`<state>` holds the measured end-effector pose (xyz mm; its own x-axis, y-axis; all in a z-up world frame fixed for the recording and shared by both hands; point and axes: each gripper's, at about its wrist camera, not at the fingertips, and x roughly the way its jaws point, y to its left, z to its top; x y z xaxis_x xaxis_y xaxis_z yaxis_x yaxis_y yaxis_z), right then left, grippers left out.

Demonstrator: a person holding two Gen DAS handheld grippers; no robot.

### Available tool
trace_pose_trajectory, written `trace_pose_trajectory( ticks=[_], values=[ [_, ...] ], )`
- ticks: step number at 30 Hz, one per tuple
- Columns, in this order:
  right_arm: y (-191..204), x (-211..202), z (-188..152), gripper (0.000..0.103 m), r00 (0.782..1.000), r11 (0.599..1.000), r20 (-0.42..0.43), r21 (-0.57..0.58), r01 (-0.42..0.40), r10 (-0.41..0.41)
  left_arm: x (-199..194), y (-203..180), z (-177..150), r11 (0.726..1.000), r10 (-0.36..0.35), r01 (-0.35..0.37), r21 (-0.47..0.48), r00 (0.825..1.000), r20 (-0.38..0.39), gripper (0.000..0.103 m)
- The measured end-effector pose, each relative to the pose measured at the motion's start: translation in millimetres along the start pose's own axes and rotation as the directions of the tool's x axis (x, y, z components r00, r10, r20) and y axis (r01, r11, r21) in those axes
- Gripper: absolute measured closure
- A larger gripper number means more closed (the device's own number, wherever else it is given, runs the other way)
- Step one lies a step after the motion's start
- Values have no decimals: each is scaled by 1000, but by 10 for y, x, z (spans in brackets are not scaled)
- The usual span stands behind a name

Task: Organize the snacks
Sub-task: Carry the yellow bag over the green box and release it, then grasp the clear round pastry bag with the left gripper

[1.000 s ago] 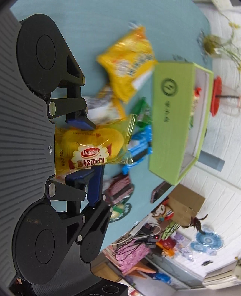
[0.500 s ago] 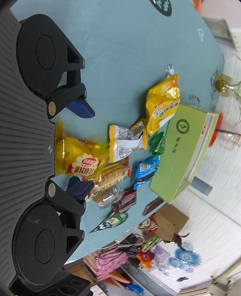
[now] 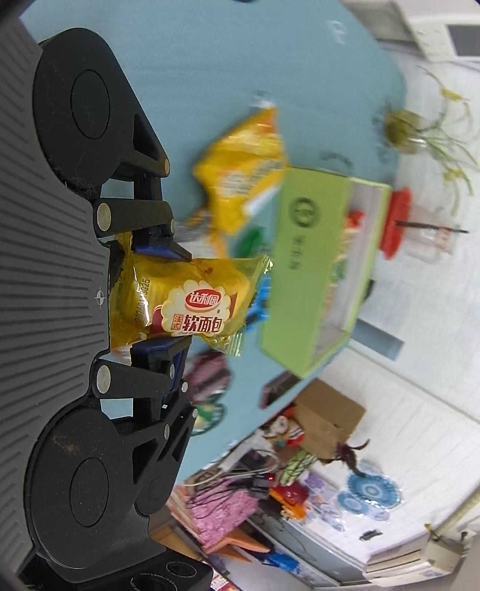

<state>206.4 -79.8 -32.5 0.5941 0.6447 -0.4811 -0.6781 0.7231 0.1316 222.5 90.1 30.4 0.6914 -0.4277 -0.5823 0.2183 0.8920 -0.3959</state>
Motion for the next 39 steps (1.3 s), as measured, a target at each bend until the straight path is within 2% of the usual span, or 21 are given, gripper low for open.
trace_pose_trajectory(
  ticks=[5, 9, 13, 15, 16, 17, 19, 20, 23, 27, 29, 32, 36, 38, 39],
  values=[
    [-490, 516, 754, 27, 999, 997, 29, -65, 45, -43, 403, 25, 916, 997, 27, -32, 70, 997, 78, 83],
    [-899, 1050, 1161, 27, 999, 998, -20, -58, 31, -32, 866, 269, 1499, 997, 59, -62, 50, 996, 64, 82],
    [-1205, 1600, 1280, 28, 995, 999, -104, -38, 7, -11, 1352, 594, 1755, 994, 105, -105, 15, 994, 18, 82],
    [-1296, 1813, 1244, 28, 989, 1000, -149, -28, -6, 2, 1522, 706, 1777, 990, 142, -142, 9, 990, 6, 78],
    [-1334, 1886, 1220, 27, 986, 1000, -165, -25, -8, 4, 1576, 738, 1772, 985, 171, -171, 11, 985, 9, 64],
    [-1350, 1903, 1203, 27, 986, 1000, -167, -28, -5, 0, 1587, 765, 1760, 981, 193, -193, 6, 981, 11, 57],
    [-1368, 1778, 1176, 25, 990, 1000, -142, -30, 9, -13, 1484, 745, 1733, 985, 175, -175, -6, 984, 33, 50],
    [-1372, 1660, 1169, 20, 993, 1000, -120, -21, 12, -15, 1394, 700, 1714, 985, 171, -171, 1, 984, 58, 45],
    [-1349, 1080, 1096, 10, 999, 999, -21, 0, 48, -48, 1000, 447, 1604, 984, 165, -173, 42, 975, 149, 30],
    [-1195, 262, 740, 10, 995, 995, 41, 47, 89, -91, 584, 96, 1264, 993, 74, -89, 73, 979, 188, 24],
    [-1081, -95, 458, 10, 993, 991, 49, 84, 104, -109, 487, -74, 1003, 995, 38, -52, 80, 984, 172, 21],
    [-897, -452, -31, 10, 992, 977, 19, 176, 117, -122, 462, -264, 551, 998, 4, -12, 68, 993, 115, 17],
    [-552, -661, -632, 10, 991, 966, -45, 226, 130, -123, 523, -357, -55, 1000, -27, 27, -6, 1000, 11, 17],
    [-462, -680, -771, 10, 992, 967, -55, 221, 124, -115, 555, -369, -250, 998, -44, 43, -44, 999, -32, 22],
    [-446, -676, -793, 10, 989, 967, -63, 209, 146, -136, 576, -380, -287, 998, -47, 45, -54, 998, -48, 24]
  ],
)
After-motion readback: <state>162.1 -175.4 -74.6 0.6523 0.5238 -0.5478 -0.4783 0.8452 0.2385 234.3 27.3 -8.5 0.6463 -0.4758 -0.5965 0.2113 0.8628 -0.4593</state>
